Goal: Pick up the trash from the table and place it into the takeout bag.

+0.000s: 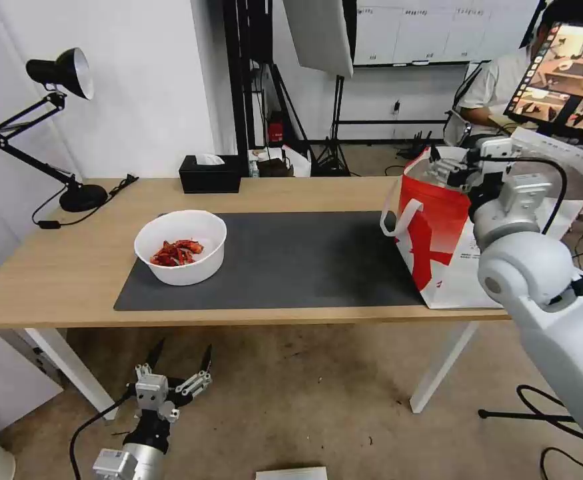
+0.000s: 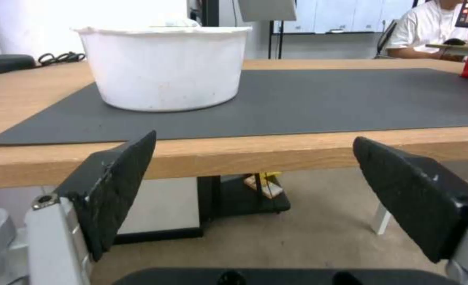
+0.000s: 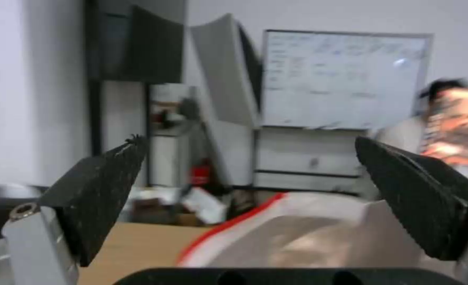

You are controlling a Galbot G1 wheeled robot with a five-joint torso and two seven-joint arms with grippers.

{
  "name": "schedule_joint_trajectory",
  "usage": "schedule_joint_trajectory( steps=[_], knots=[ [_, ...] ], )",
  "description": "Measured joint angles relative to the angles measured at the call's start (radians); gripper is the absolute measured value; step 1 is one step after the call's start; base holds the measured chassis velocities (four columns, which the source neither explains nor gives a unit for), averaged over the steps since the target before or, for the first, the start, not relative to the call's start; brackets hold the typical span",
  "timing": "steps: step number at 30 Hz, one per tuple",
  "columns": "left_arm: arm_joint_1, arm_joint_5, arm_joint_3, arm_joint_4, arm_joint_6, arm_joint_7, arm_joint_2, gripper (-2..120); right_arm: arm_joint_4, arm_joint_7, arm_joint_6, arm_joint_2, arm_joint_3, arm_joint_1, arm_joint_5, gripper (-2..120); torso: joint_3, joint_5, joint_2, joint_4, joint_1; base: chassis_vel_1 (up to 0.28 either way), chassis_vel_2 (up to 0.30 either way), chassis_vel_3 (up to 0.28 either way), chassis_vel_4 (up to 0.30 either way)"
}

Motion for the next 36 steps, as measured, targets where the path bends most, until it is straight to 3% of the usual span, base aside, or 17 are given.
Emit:
schedule_joint_trajectory(
  steps=[8, 13, 17, 28, 36],
  knots=[
    [0.002, -0.005, -0.006, -0.005, -0.004, 0.000, 0.004, 100, 0.120, -0.141, 0.107, -0.009, 0.094, -0.234, 0.086, 100, 0.000, 0.0002, 0.000, -0.0001, 0.000, 0.000, 0.000, 0.000, 0.000],
    [0.008, -0.008, -0.009, -0.011, -0.005, 0.000, 0.004, 100, 0.149, -0.194, 0.175, 0.012, 0.119, -0.370, 0.046, 100, 0.000, 0.0002, 0.000, 0.0000, 0.000, 0.000, 0.000, 0.000, 0.000],
    [0.012, -0.010, -0.014, -0.014, -0.010, -0.001, 0.004, 100, 0.159, -0.258, 0.293, 0.040, 0.128, -0.511, -0.024, 100, 0.000, -0.0001, 0.000, 0.0001, 0.000, 0.000, 0.000, 0.000, 0.000],
    [0.012, -0.009, -0.005, -0.013, -0.015, 0.000, -0.007, 100, 0.099, -0.364, 0.490, 0.106, 0.140, -0.727, -0.183, 100, 0.000, 0.0002, 0.000, 0.0000, 0.000, 0.000, 0.000, 0.000, 0.000],
    [0.012, -0.008, -0.004, -0.005, -0.016, -0.001, -0.011, 100, 0.012, -0.370, 0.549, 0.154, 0.113, -0.803, -0.250, 100, 0.000, 0.0002, 0.000, -0.0001, 0.000, 0.000, 0.000, 0.000, 0.000]
  ],
)
